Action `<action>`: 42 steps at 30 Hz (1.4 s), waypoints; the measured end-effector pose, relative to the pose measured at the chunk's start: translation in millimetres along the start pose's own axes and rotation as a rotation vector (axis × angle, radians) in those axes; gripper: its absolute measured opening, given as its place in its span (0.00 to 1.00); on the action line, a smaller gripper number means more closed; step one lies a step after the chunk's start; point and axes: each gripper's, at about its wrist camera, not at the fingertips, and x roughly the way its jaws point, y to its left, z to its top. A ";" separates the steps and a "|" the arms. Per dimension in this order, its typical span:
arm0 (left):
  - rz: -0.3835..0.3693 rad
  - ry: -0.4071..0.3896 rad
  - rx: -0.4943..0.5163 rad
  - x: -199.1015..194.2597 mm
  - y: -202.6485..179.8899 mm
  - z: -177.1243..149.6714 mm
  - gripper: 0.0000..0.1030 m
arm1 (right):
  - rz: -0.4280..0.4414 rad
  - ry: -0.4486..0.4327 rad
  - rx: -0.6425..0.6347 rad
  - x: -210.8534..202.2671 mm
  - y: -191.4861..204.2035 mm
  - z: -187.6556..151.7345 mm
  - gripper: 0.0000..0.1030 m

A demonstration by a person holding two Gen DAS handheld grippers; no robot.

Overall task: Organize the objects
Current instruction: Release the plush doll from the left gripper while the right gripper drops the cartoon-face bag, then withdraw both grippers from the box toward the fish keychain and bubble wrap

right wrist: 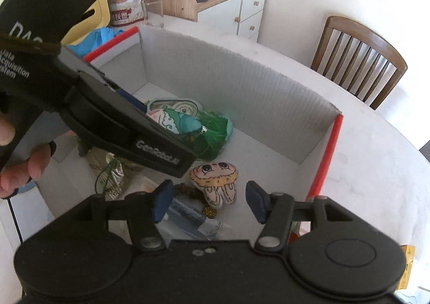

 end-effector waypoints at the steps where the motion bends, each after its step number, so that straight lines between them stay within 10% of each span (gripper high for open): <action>1: -0.005 -0.009 -0.004 -4.0 0.8 -1.4 0.68 | 0.002 -0.006 0.003 -3.7 -0.5 -0.9 0.58; 20: 0.020 -0.198 -0.065 -95.7 0.1 -24.5 0.68 | 0.042 -0.163 0.098 -93.1 -19.2 -25.2 0.67; 42: -0.014 -0.349 0.050 -166.0 -101.3 -78.4 0.81 | 0.097 -0.320 0.196 -195.3 -54.7 -94.5 0.87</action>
